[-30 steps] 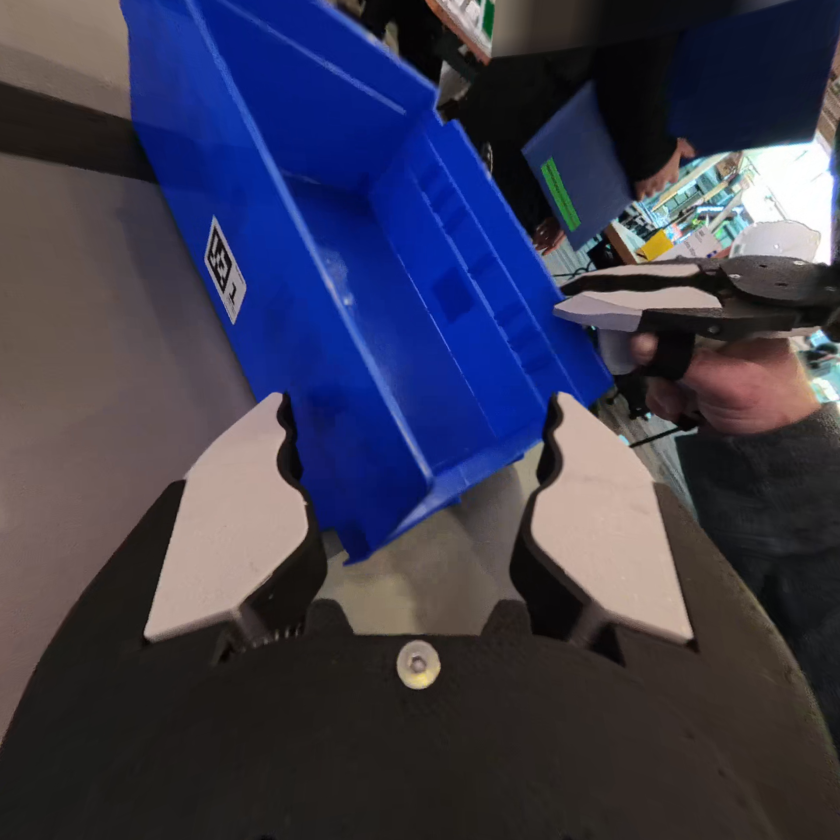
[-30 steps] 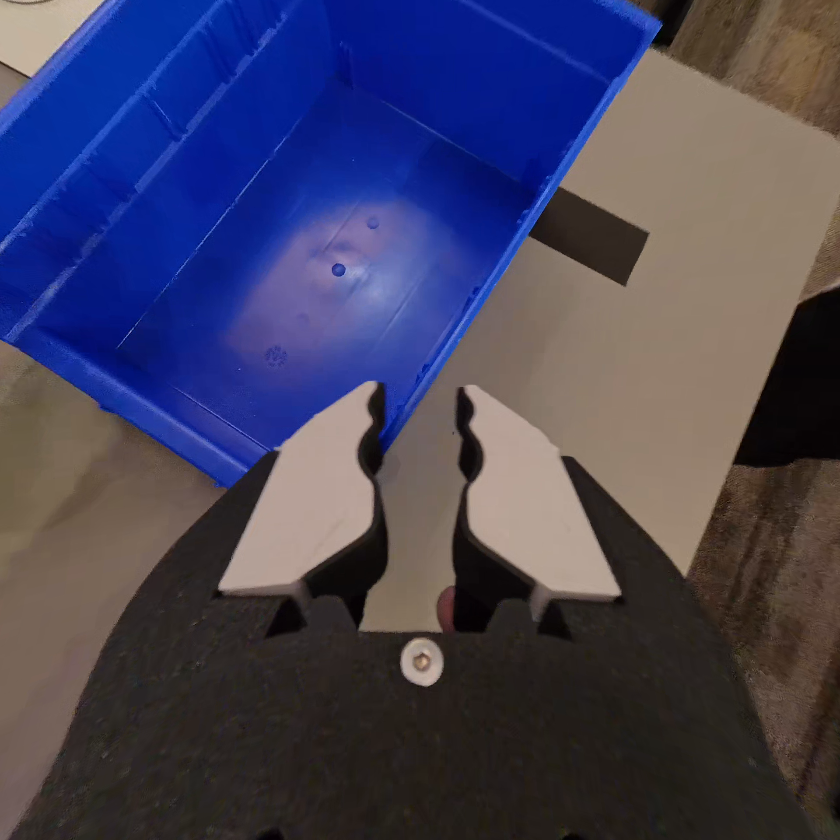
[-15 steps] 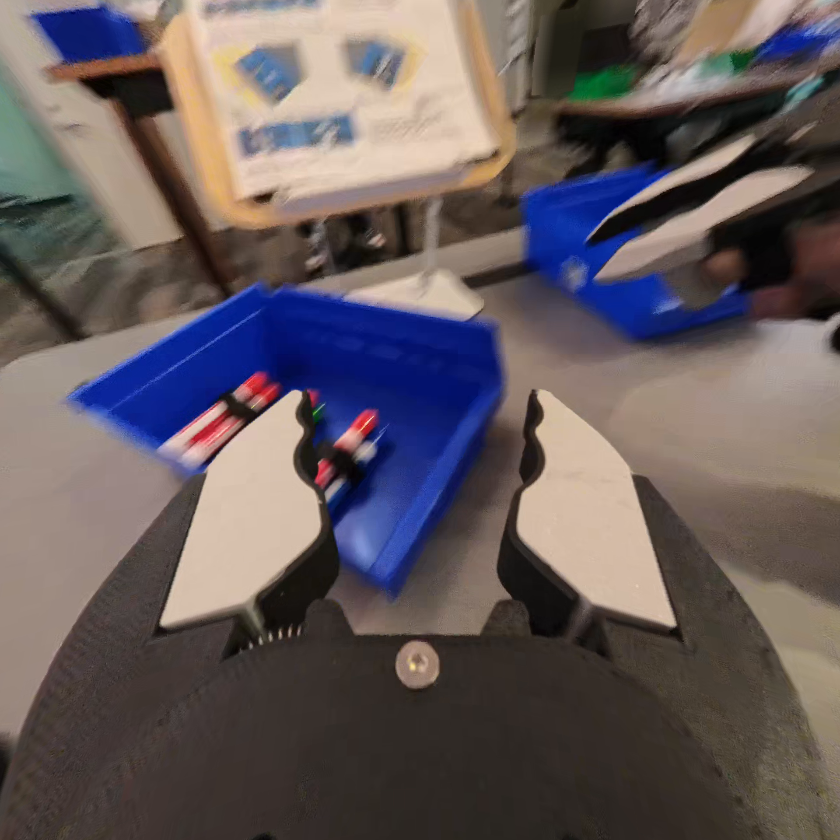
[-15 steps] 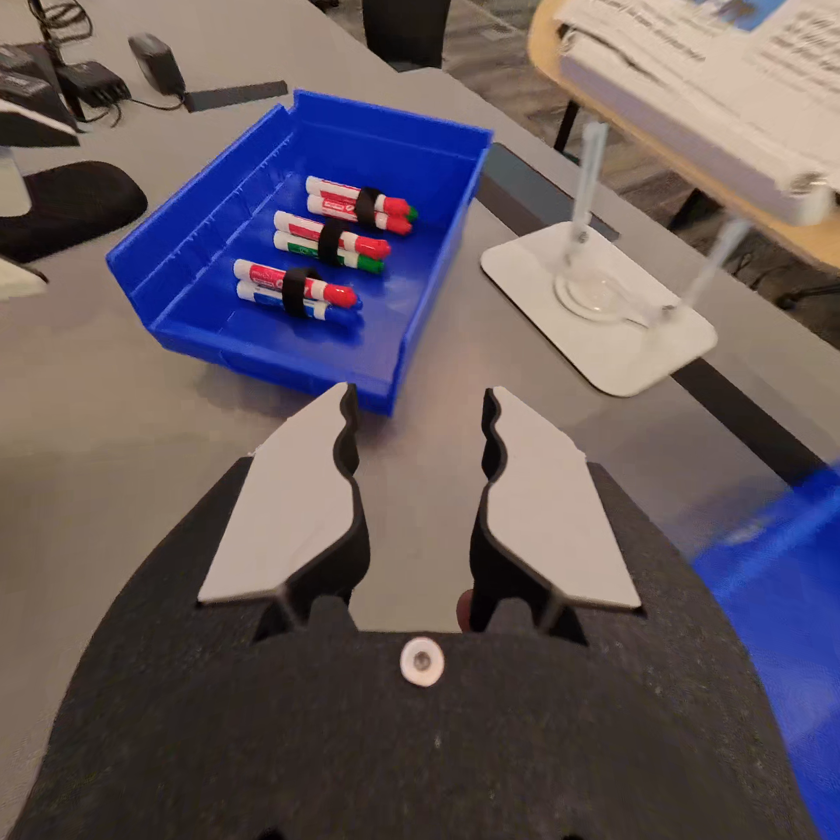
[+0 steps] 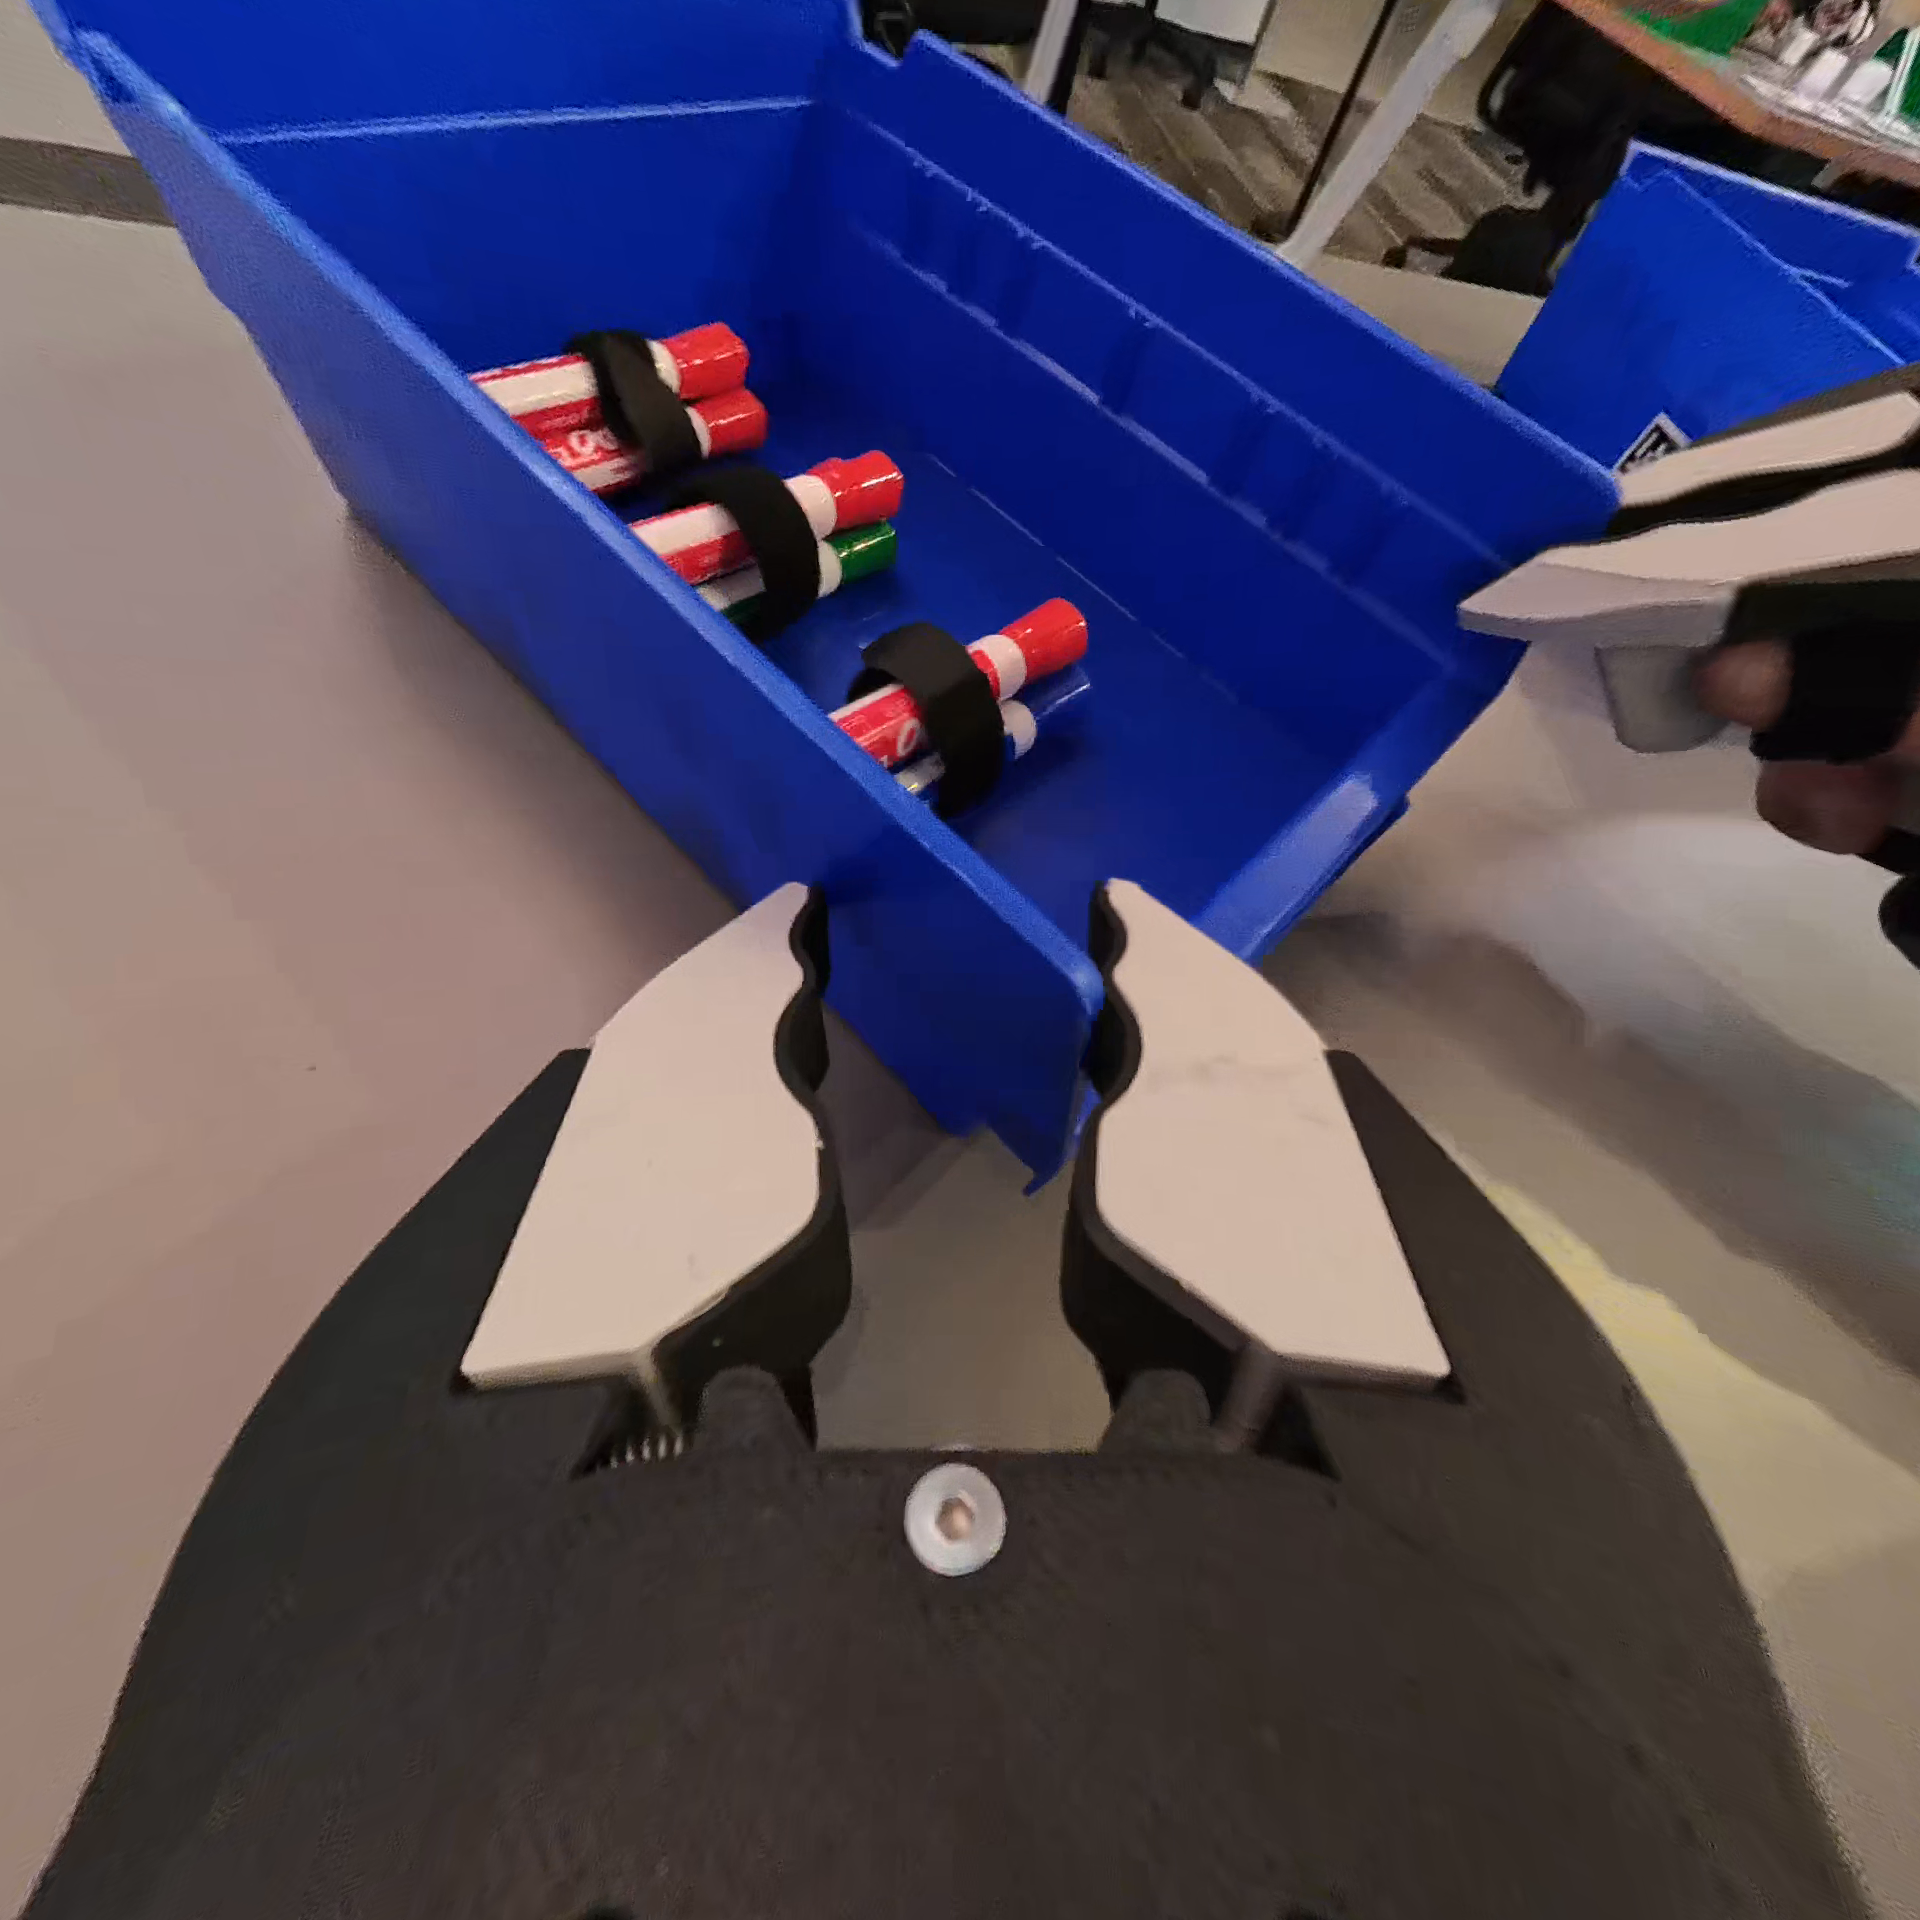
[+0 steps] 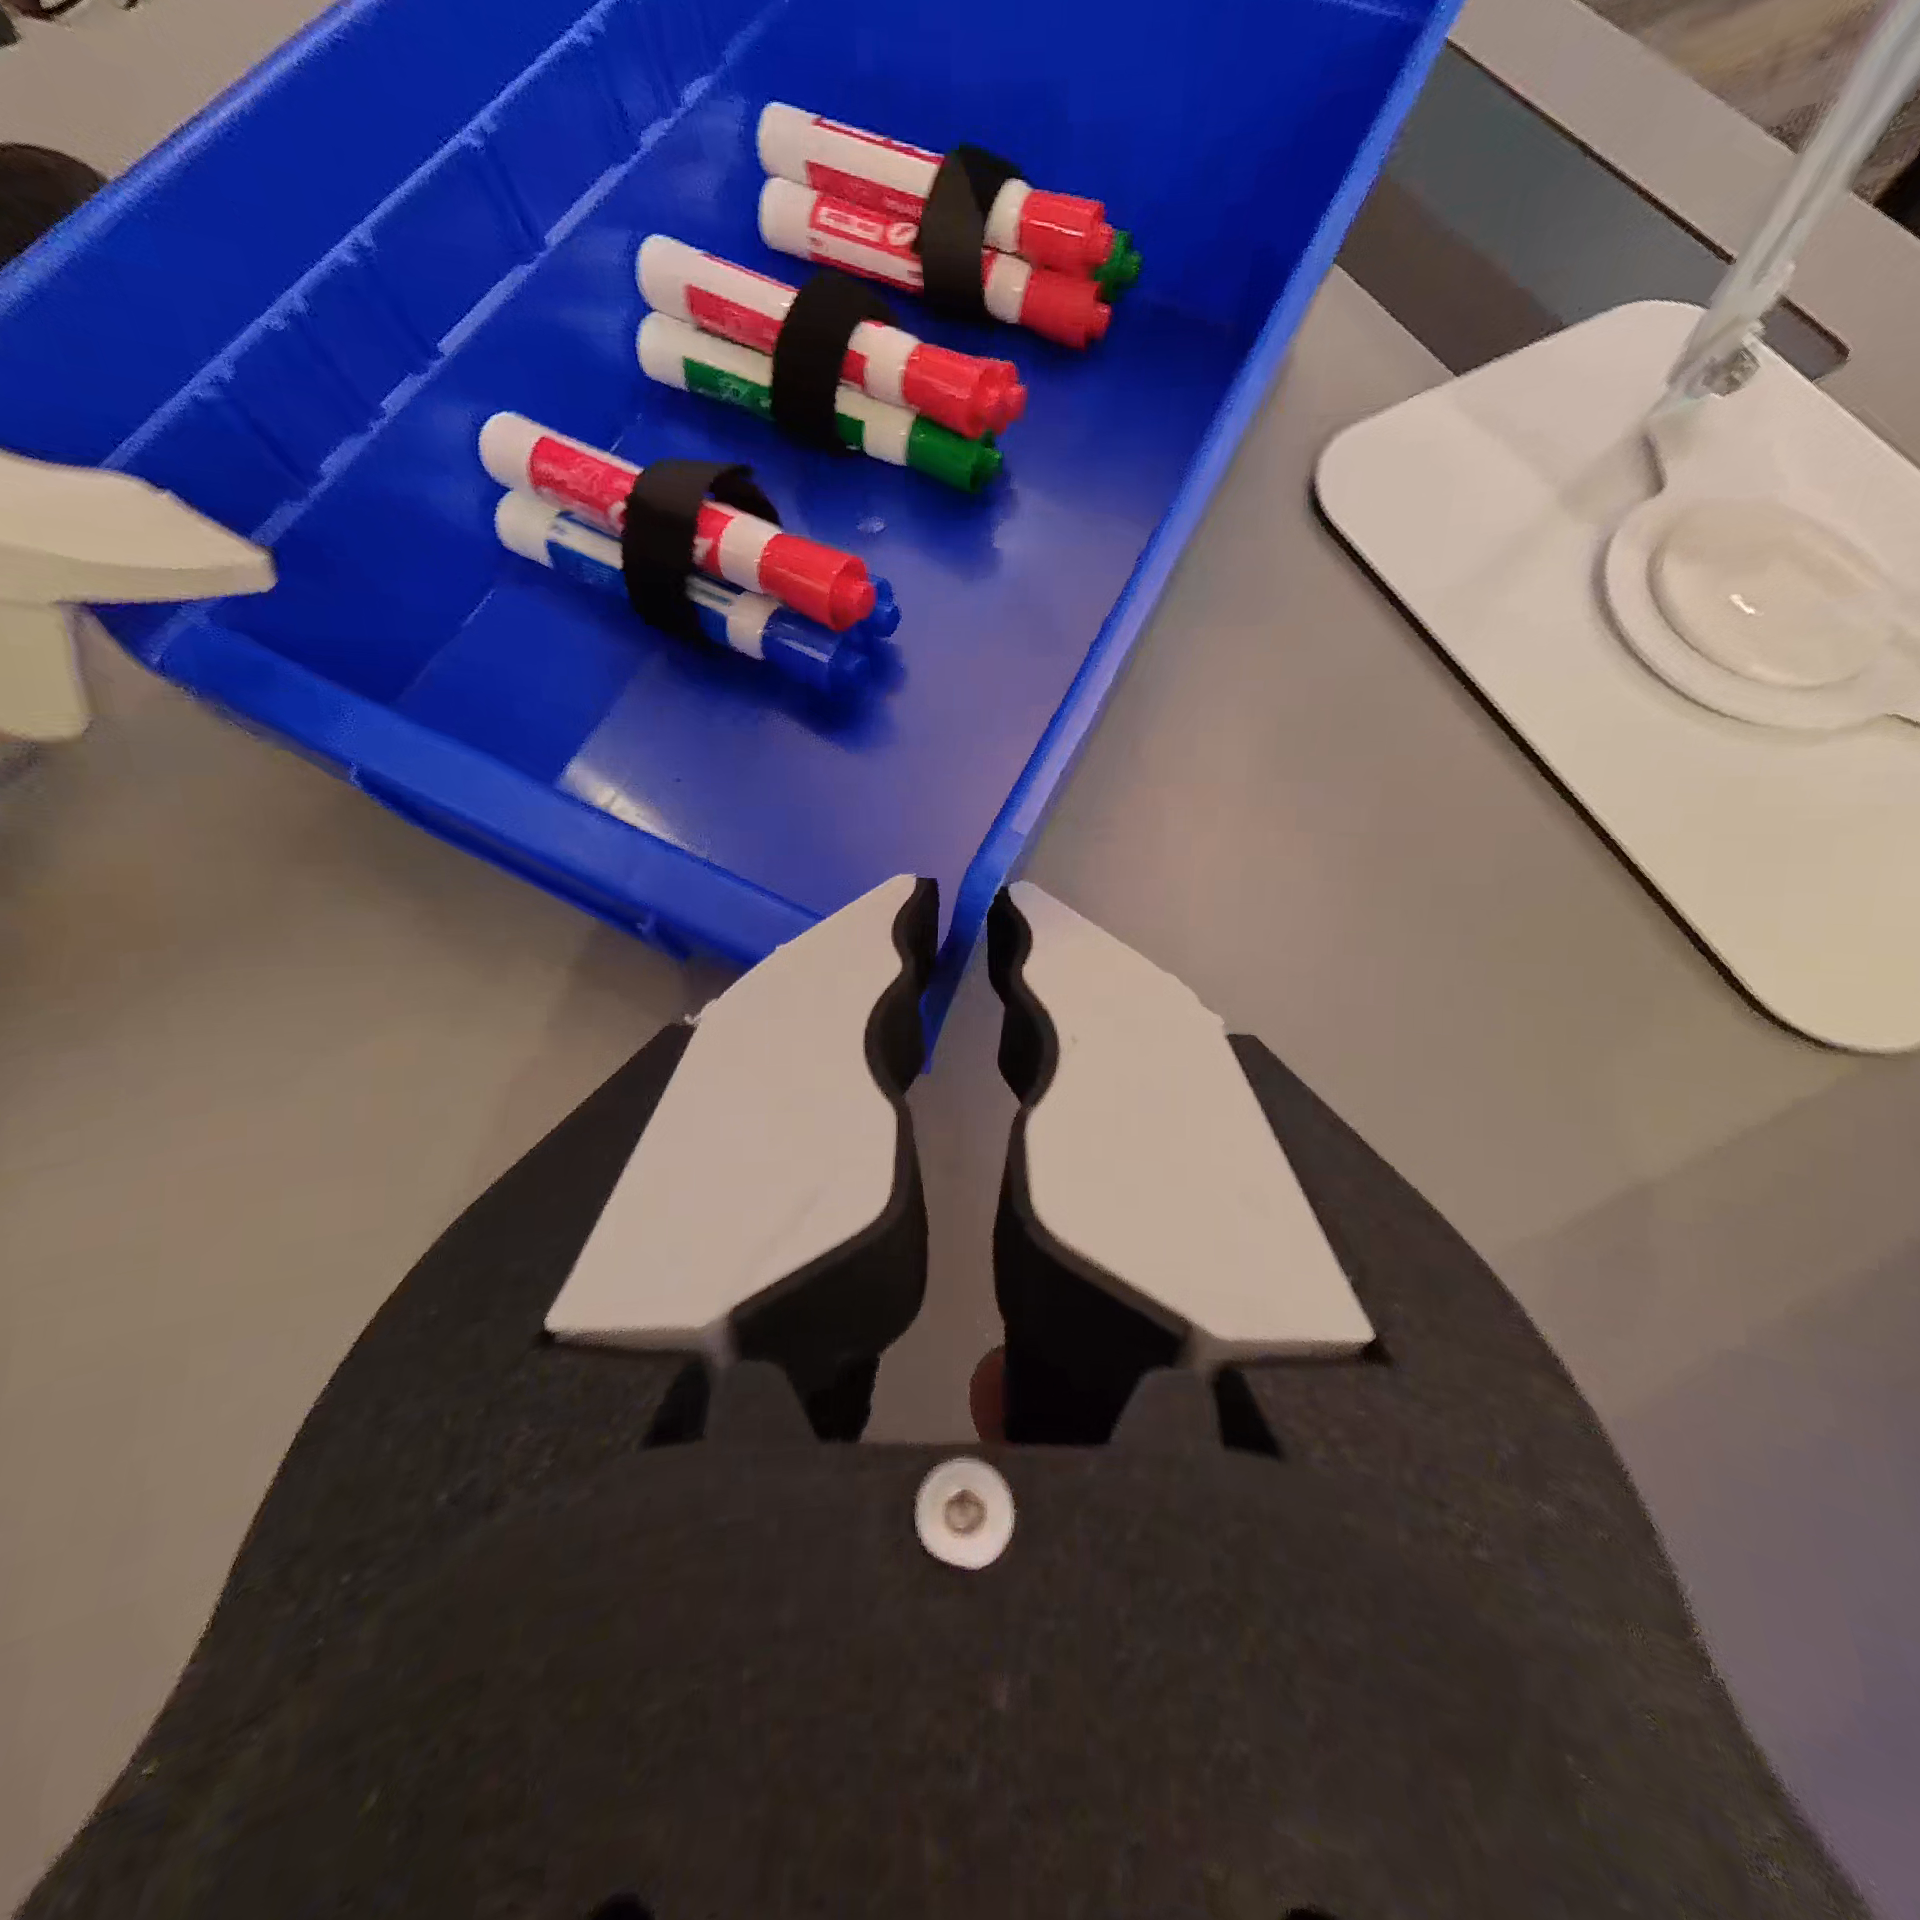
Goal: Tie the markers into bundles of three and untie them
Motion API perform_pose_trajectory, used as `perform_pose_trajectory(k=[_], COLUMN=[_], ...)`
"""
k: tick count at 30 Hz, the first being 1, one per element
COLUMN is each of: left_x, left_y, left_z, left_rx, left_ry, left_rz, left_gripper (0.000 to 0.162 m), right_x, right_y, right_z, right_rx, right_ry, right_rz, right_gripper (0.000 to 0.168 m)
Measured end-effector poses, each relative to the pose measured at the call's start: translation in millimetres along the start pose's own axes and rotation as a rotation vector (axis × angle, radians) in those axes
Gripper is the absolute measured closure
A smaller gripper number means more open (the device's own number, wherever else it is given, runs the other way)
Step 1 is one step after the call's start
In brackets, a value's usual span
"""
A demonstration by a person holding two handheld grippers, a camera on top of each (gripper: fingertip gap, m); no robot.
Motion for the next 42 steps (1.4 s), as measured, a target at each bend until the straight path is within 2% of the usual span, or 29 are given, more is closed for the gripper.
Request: perform_pose_trajectory(k=[6,15,21,28,30,31,32,36,38,40,42], left_x=[-66.6,-184.3,-232.7,-255.6,-260.3,-261.3,-262.6,-255.7,-243.4,-223.3,-197.5], left_y=[4.9,22.4,35.4,45.4,46.0,45.1,43.7,43.9,51.7,63.8,77.6], left_z=[4.9,-9.6,-33.4,-52.5,-56.1,-56.5,-55.2,-28.8,-13.2,-8.1,-13.9], left_rx=[-0.069,-0.155,-0.144,-0.137,-0.117,-0.112,-0.107,-0.02,0.002,-0.043,-0.096], left_ry=[0.072,0.11,0.101,0.101,0.076,0.067,0.071,0.121,0.138,0.137,0.068], left_rz=[0.041,0.047,0.049,0.023,0.042,0.059,0.074,-0.036,-0.171,-0.397,-0.636], left_gripper=[0.136,0.153,0.158,0.158,0.156,0.146,0.123,0.099,0.101,0.101,0.103], right_x=[-44.9,-101.2,-105.2,-94.5,-91.8,-90.8,-89.6,-81.1,-76.4,-72.2,-68.0], right_y=[14.1,48.0,71.2,87.1,89.6,89.2,87.8,67.4,50.6,33.7,18.2], right_z=[-30.4,-93.9,-127.5,-146.8,-148.1,-145.6,-140.5,-108.4,-90.6,-73.3,-60.9], right_rx=[0.002,0.044,0.083,0.102,0.102,0.113,0.129,0.14,0.129,0.133,0.13], right_ry=[0.03,0.097,0.084,0.084,0.093,0.101,0.123,0.15,0.162,0.174,0.176], right_rz=[0.037,0.026,-0.008,-0.034,-0.032,-0.04,-0.051,-0.015,0.012,0.043,0.072], right_gripper=[0.155,0.148,0.147,0.147,0.147,0.144,0.131,0.129,0.127,0.128,0.129])
Point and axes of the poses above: each gripper's, where its closed fingertips meet, z back along the fingers, y out of its top, x = y × z across the jaws, the point moved 9 cm from there along z, back along the fingers, and after that the axes turned 11 degrees about -z, right-handed, at the moved point
